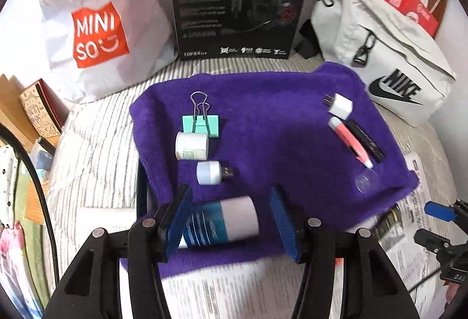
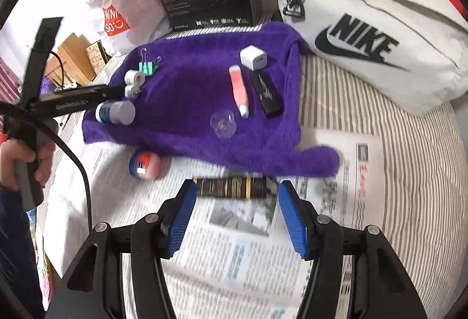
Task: Organize rigid objects
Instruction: 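Grasp the orange-lidded Vaseline jar on the newspaper with the left gripper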
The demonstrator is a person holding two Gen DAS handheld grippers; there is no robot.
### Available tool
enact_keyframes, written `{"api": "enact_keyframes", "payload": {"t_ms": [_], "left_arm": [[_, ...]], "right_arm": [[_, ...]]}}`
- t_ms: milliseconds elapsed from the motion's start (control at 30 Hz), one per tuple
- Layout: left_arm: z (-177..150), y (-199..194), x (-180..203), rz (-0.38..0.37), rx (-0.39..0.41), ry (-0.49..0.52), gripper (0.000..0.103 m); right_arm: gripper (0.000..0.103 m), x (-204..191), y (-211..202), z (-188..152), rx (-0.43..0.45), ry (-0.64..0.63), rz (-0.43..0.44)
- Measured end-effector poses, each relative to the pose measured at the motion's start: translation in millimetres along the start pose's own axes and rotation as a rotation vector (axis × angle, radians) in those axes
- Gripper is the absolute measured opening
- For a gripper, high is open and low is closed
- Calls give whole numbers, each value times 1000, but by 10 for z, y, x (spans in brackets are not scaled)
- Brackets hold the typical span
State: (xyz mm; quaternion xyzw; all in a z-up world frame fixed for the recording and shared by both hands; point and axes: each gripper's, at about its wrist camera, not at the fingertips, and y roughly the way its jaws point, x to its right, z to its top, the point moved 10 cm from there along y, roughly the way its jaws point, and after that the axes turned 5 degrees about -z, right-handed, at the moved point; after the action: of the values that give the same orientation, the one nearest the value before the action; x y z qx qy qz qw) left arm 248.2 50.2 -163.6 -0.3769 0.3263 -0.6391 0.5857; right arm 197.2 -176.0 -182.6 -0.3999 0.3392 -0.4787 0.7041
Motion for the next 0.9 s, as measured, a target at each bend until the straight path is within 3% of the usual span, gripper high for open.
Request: {"api": "enact_keyframes", "payload": {"t_ms": [467, 900], "left_arm": [[-568, -371, 402, -46, 24, -42, 54], [-735, 60, 966, -74, -54, 5, 54]], "right_arm": [[58, 214, -283, -444, 27, 71, -32], [58, 399, -357, -684, 11, 118, -11]]}}
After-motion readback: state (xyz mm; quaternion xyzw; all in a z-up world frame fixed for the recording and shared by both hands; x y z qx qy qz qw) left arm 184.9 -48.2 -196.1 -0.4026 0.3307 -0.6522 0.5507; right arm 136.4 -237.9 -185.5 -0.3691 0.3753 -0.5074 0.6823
